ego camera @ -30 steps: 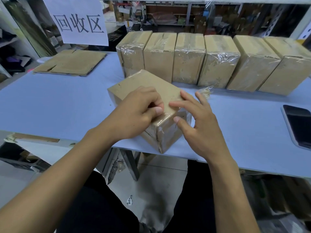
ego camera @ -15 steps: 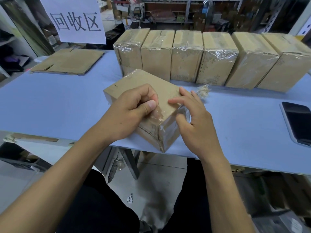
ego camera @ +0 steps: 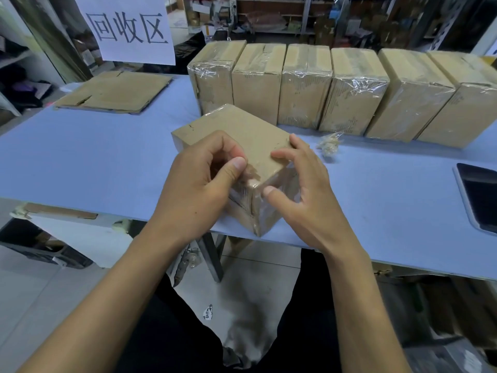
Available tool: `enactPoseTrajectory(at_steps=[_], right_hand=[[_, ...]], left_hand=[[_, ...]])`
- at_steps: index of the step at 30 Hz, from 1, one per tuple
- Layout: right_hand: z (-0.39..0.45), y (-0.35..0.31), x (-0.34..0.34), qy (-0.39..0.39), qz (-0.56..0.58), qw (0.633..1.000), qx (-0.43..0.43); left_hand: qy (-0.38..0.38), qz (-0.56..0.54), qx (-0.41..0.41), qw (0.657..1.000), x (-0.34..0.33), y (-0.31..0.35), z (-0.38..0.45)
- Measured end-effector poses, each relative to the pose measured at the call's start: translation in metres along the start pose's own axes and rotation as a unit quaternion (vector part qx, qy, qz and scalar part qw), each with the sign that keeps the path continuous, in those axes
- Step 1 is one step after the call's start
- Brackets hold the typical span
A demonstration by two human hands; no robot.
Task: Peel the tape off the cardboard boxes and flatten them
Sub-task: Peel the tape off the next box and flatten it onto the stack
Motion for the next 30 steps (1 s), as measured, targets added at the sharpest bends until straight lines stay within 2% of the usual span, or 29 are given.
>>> enactPoseTrajectory(at_steps=[3,6,14,18,30], right_hand=[[-0.001,-0.002,-0.004,-0.007,-0.012,1.000,-0.012],[0.000,-0.003,-0.008,0.021,-0.025,0.999,-0.017],[-0.001,-0.004,-0.018,0.072,-0.050,0.996,0.001],[-0.002,-0.003,-0.018,0.091,-0.050,0.994,0.013],[0.000,-0.001,-0.010,0.138,-0.017,0.990,0.015]], left_hand=[[0.067,-0.029,0.052,0.996,0.012,-0.013,-0.007],[0.135,-0.056,0.082,0.986,0.020,-0.019,-0.021],[0.249,-0.052,0.101,0.962,0.015,-0.024,-0.067],[0.244,-0.016,0.065,0.967,0.005,-0.012,-0.080],[0.199,0.062,0.033,0.977,-0.008,-0.014,-0.086]])
Point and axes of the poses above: each hand's wrist, its own z-axis towards the middle knuckle, its own x-axis out of the back of the hand, y = z × x, the point moved 9 cm from there along z, towards the middle knuckle, and after that the axes turned 5 degrees about z, right-handed, at the moved point
